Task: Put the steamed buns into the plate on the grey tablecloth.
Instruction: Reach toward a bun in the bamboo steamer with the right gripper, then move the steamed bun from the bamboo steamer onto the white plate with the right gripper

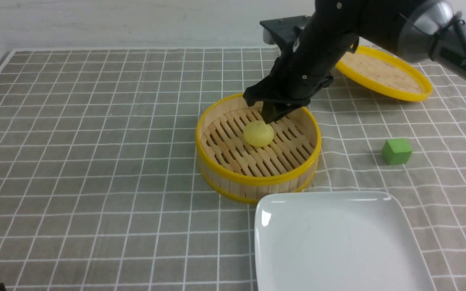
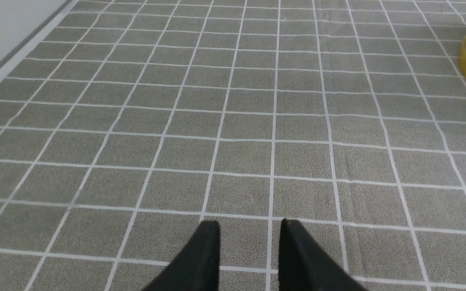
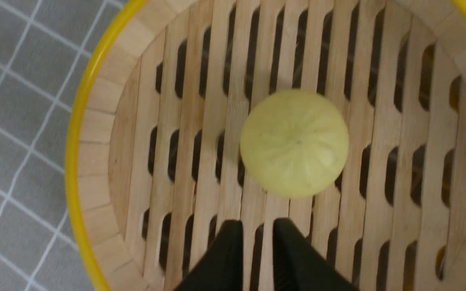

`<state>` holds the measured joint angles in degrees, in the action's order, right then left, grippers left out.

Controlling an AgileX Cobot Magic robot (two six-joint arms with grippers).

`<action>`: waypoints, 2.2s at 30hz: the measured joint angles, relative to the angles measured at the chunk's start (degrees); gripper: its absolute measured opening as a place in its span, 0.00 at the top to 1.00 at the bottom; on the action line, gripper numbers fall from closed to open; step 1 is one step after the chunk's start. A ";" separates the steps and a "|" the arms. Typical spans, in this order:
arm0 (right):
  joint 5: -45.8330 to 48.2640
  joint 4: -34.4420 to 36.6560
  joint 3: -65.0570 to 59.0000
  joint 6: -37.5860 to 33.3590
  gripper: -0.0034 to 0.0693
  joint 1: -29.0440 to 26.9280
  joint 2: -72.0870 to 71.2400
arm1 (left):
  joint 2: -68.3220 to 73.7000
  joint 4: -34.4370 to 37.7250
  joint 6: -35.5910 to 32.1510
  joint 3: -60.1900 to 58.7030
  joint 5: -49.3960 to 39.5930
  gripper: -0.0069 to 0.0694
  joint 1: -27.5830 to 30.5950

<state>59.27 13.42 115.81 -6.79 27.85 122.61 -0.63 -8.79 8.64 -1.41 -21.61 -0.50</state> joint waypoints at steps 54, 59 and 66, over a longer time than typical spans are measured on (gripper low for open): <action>-10.27 3.99 -53.88 4.86 0.90 -0.11 -28.81 | -0.05 0.00 0.00 0.00 -0.04 0.59 0.00; -13.98 3.83 -55.43 4.61 0.75 -0.11 -25.04 | -0.05 0.00 0.00 0.00 -0.04 0.59 0.00; -16.72 2.97 -54.80 4.50 0.38 -0.11 -24.22 | -0.05 0.00 0.00 0.00 -0.04 0.59 0.00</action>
<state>42.55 16.39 61.02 -2.29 27.74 98.39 -0.68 -8.79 8.64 -1.41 -21.65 -0.50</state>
